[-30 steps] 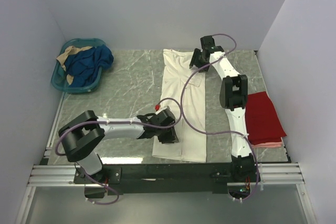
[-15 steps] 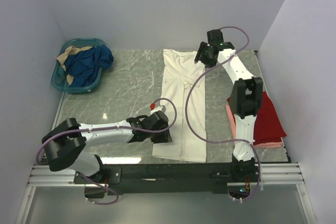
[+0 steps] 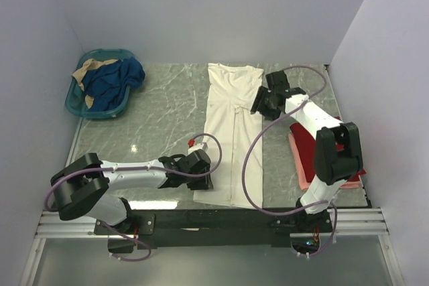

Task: Fold and stack the t-shirts
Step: Fold the tshirt

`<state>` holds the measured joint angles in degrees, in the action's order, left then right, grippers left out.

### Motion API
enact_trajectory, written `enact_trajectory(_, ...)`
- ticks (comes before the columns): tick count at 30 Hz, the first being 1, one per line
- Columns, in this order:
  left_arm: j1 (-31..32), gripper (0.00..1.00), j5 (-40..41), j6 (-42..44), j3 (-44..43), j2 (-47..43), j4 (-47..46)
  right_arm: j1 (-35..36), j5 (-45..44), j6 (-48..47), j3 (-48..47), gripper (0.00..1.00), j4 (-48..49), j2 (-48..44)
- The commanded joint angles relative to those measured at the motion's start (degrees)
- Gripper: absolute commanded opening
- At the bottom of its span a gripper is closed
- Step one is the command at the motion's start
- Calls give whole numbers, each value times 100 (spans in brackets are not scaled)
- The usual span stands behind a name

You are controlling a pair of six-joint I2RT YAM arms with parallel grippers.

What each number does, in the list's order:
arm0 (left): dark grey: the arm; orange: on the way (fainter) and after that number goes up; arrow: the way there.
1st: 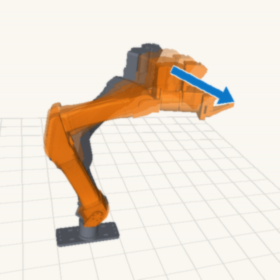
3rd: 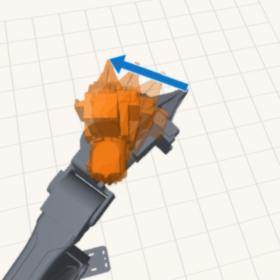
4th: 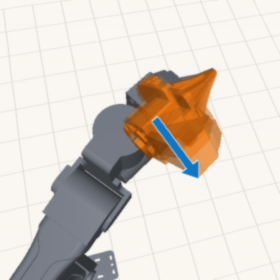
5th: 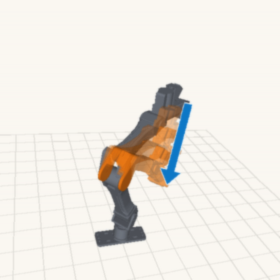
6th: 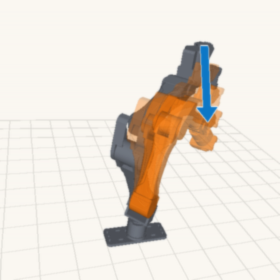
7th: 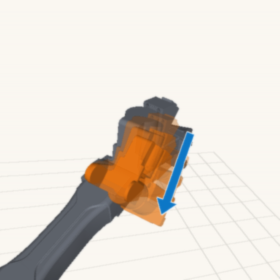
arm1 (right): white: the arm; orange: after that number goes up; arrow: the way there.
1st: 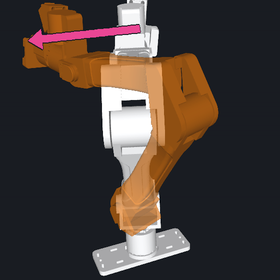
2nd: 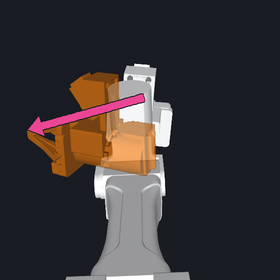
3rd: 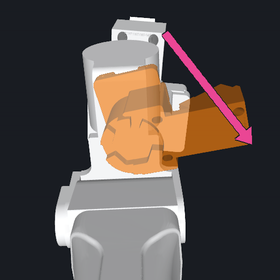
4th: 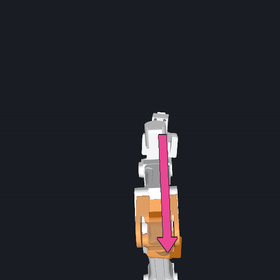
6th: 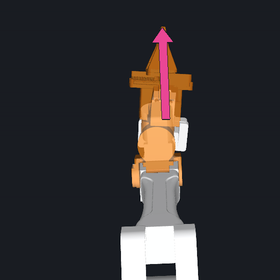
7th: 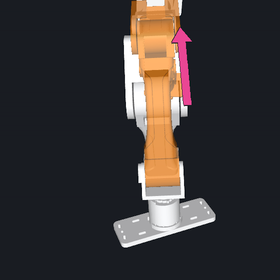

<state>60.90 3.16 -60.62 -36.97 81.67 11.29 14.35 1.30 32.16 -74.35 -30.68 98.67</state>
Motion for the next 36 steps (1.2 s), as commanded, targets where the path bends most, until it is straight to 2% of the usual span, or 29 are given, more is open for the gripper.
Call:
enact_trajectory(1,62,36,97,182,85,-291,575,41,89,159,655,67,518,-664)
enact_trajectory(6,53,38,80,235,6,-712,831,191,256,377,1667,66,615,-1499)
enact_trajectory(8,53,42,80,209,14,-897,875,331,362,483,2282,66,729,-1982)
enact_trajectory(12,-140,46,19,147,163,-1337,945,1041,318,922,3197,64,528,-2861)
enact_trajectory(16,-447,49,-263,138,436,-1522,796,1298,686,1292,4206,62,186,-3854)
enact_trajectory(22,-632,50,-588,138,805,-1593,480,1342,1012,1600,5007,59,-491,-5443)
enact_trajectory(28,-632,50,-790,173,849,-1356,427,1378,1487,1688,5562,57,-1044,-6087)
enact_trajectory(36,-632,50,-773,86,972,-1425,506,1369,1865,1592,5712,56,-1625,-6404)
